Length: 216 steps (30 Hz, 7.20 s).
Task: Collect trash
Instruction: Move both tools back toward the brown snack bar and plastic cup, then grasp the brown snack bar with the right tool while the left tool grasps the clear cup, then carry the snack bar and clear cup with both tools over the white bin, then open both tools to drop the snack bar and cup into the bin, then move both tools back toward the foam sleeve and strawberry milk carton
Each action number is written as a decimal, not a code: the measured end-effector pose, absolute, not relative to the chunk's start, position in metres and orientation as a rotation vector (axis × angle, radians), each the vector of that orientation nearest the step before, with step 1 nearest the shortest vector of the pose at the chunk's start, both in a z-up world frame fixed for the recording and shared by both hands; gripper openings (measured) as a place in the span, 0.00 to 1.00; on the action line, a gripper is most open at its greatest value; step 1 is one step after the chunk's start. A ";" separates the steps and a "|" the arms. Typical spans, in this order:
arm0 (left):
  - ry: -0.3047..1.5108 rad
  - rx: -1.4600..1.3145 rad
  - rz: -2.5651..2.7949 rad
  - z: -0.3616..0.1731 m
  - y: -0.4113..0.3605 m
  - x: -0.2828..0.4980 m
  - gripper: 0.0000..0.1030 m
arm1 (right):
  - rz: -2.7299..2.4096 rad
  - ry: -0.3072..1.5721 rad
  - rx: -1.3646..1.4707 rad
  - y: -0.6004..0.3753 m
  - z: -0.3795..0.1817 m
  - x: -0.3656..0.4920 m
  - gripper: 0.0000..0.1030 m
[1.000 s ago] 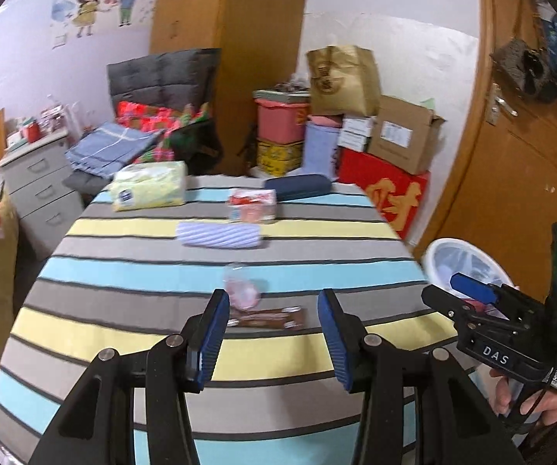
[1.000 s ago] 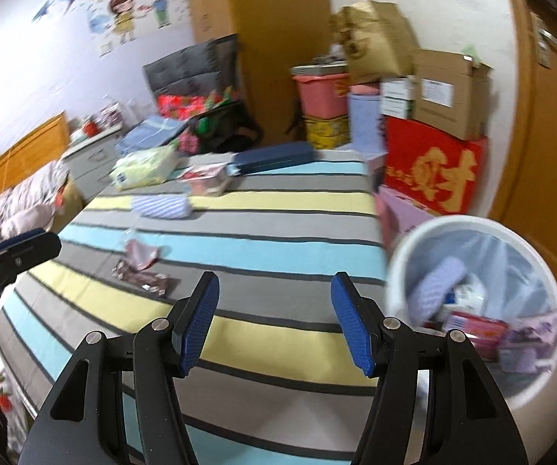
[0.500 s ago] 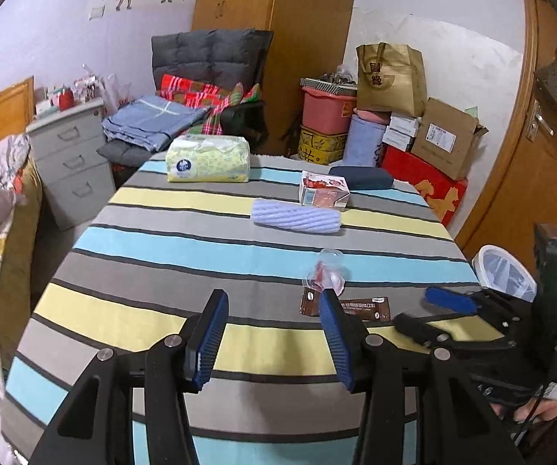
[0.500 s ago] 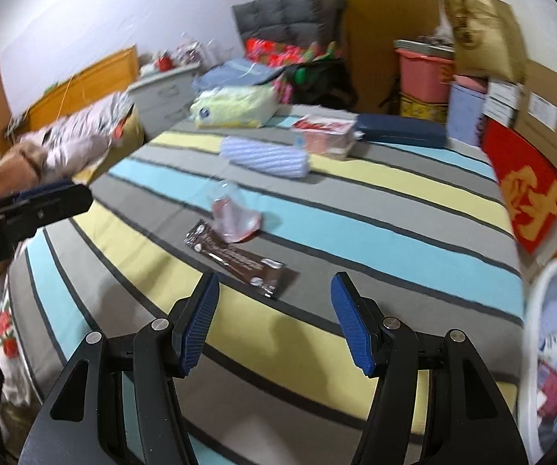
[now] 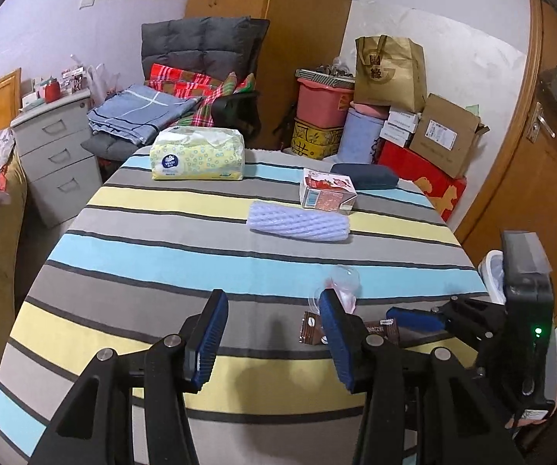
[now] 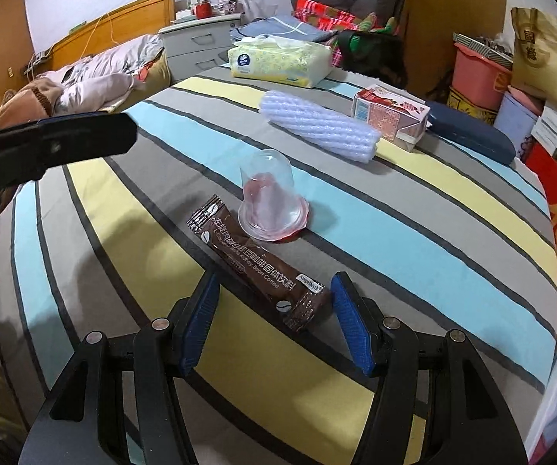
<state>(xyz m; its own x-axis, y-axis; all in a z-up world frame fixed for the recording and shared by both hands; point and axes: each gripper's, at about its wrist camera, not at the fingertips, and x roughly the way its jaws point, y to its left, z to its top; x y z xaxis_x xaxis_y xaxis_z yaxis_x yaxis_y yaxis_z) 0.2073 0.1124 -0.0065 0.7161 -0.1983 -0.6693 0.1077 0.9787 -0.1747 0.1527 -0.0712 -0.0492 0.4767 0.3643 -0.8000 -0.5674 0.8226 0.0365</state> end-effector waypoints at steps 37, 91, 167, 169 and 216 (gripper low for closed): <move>0.830 -0.061 -0.275 -0.039 0.053 0.249 0.52 | 0.307 0.962 -0.138 -0.132 -0.053 0.167 0.27; 0.802 -0.001 -0.397 -0.016 -0.030 0.216 0.29 | 0.128 0.882 0.050 -0.188 -0.032 0.143 0.27; 0.709 0.038 -0.511 0.038 -0.136 0.197 0.51 | -0.071 0.693 0.117 -0.309 0.016 0.108 0.49; 0.708 0.018 -0.473 0.038 -0.116 0.202 0.51 | -0.046 0.696 0.115 -0.300 0.015 0.114 0.49; 0.975 -0.226 -0.107 -0.052 0.081 0.362 0.60 | 0.466 0.758 -0.031 -0.145 -0.008 0.282 0.52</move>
